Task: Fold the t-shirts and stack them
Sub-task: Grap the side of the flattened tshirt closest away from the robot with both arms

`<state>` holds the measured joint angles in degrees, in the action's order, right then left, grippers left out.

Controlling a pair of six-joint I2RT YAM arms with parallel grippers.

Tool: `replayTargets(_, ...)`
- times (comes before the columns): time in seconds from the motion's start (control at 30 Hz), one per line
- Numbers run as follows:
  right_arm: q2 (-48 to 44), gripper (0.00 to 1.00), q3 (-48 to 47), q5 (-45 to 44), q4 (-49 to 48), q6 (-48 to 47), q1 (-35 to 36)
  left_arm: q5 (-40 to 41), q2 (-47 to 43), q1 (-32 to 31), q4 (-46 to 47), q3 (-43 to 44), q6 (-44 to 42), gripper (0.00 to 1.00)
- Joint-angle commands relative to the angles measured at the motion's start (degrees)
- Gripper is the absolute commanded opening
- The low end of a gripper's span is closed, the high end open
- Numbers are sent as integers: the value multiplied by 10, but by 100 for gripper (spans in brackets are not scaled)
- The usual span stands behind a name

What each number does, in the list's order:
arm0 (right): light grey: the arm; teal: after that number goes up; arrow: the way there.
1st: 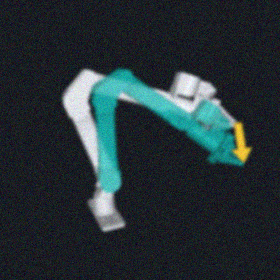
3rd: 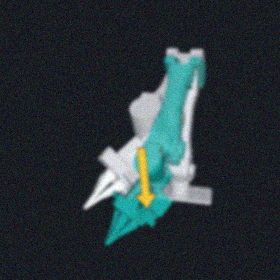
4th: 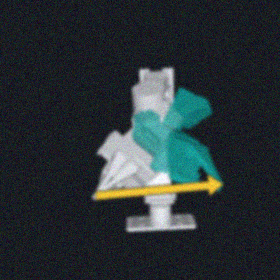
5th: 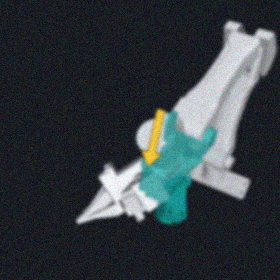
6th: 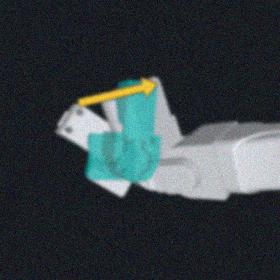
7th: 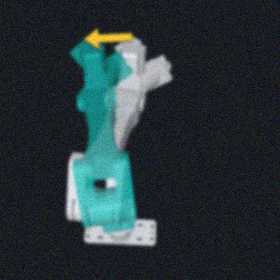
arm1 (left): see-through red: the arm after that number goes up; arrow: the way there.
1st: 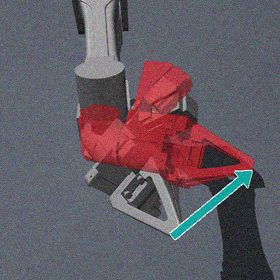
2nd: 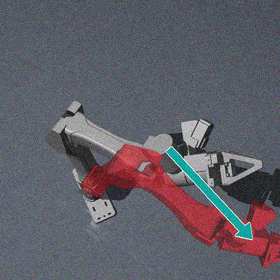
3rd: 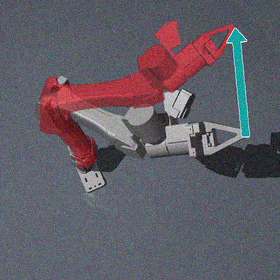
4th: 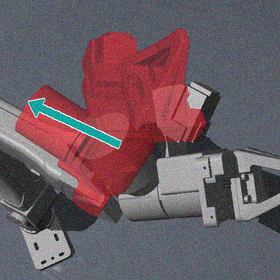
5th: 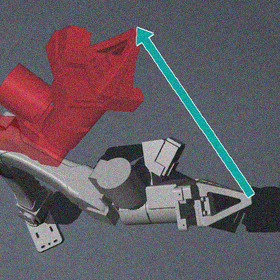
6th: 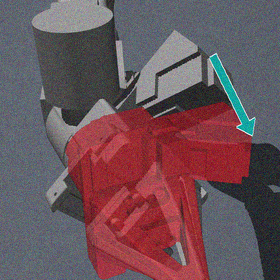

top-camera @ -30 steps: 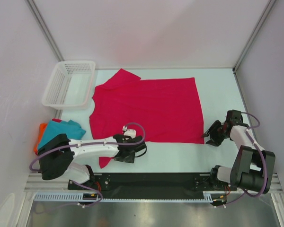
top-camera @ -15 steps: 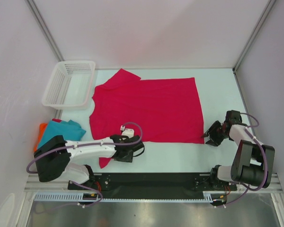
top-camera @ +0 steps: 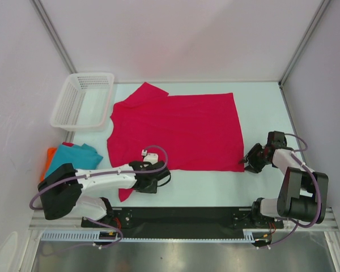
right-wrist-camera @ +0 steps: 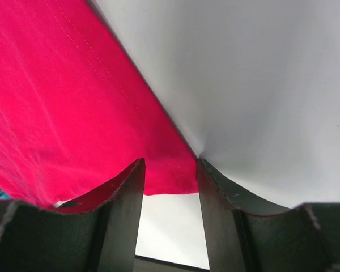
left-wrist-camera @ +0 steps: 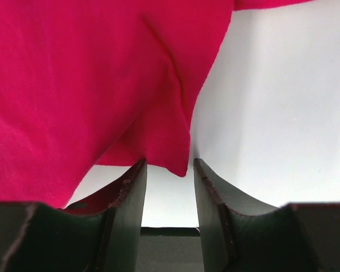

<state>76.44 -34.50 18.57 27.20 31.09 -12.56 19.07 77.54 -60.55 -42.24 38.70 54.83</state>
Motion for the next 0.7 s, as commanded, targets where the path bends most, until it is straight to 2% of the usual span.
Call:
replayTargets(0.0, 7, 43, 13, -7, -12, 2, 5, 8, -5, 13, 1, -21, -13, 43)
replayTargets(0.1, 3, 28, 15, 7, -15, -1, 5, 0, -5, 18, 10, -28, -16, 40)
replayTargets(0.13, 1, 15, 15, 11, -19, 0, 6, -2, -5, 19, 13, -31, -17, 38)
replayTargets(0.2, -4, 0, 15, 21, -20, -1, 5, -4, -5, 21, 15, -30, -20, 34)
replayTargets(0.23, -6, 0, 15, 23, -23, 0, 6, -4, -5, 22, 15, -31, -21, 32)
replayTargets(0.27, -12, 0, 15, 27, -23, -1, 6, -3, -5, 22, 15, -29, -21, 17)
replayTargets(0.3, -15, 0, 15, 29, -25, -1, 6, -1, -7, 24, 13, -29, -19, 7)
replayTargets(0.67, -46, 0, 4, 37, -11, -2, 6, 9, -29, 28, -13, -6, -34, 1)
